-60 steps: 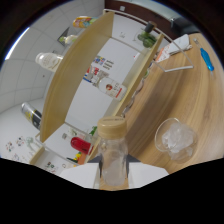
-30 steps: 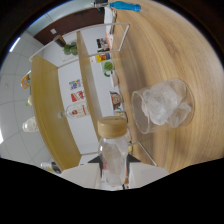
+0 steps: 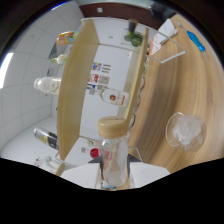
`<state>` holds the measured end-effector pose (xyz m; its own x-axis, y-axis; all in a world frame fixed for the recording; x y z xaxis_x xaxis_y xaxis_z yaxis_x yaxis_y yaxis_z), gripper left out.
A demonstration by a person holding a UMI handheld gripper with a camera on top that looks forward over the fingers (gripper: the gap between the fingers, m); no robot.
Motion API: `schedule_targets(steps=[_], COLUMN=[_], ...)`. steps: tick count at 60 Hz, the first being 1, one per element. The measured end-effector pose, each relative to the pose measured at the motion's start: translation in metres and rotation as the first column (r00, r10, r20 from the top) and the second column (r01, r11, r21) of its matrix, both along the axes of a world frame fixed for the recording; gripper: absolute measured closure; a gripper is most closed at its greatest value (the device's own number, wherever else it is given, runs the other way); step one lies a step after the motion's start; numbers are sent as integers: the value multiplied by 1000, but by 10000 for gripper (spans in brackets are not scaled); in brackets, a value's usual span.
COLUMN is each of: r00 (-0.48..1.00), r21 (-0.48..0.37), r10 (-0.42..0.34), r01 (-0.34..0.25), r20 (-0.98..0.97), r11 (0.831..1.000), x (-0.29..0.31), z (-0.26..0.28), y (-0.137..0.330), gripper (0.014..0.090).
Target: Make me a cup of Mount Fuji.
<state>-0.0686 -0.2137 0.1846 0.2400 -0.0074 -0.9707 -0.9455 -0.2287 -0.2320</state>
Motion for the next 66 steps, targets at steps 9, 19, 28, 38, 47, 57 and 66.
schedule_targets(steps=[9,19,28,38,47,57,66], r00=[890,573,347,283,261,250,232], r21=[49,4,-63,-157,-186,-208,-197], r10=[20,51,95,180,211,237,226], r01=[-47,-93,-103,-103,-115,-136,-139], r20=[455,818,933,942,942,939,946], r11=[998,996,993,982,976,969,970], x=[-10,-19,-23,-26,-30,-36,-36], z=[10,-22,-63,-103,-118,-128,-128], y=[-1,1,5,8,10,9,0], gripper=[669,671,672,672,669,661,646])
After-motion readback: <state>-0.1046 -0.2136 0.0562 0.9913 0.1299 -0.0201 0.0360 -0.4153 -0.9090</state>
